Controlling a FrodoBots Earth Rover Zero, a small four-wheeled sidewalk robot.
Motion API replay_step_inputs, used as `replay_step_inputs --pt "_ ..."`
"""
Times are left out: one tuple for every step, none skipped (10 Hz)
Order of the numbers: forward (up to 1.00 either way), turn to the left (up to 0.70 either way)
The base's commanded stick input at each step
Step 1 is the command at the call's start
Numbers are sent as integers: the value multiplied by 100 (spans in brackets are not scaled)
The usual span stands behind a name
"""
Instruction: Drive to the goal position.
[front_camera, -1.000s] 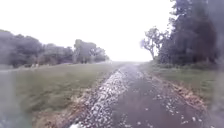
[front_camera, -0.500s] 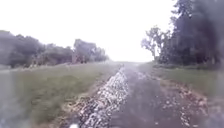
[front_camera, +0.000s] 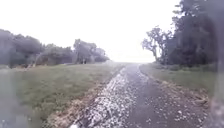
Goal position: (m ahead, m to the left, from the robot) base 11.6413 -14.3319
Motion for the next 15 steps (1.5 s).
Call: replay_step_inputs --pt "70 0" --pt "70 0" --pt "70 0" --pt "70 0" --pt "70 0" --pt "70 0" --pt "70 -35" --pt "70 -35" --pt "70 -28" --pt "70 -12" --pt "70 0" --pt "70 0" --pt "70 0" --pt "70 -35" --pt "70 -35"
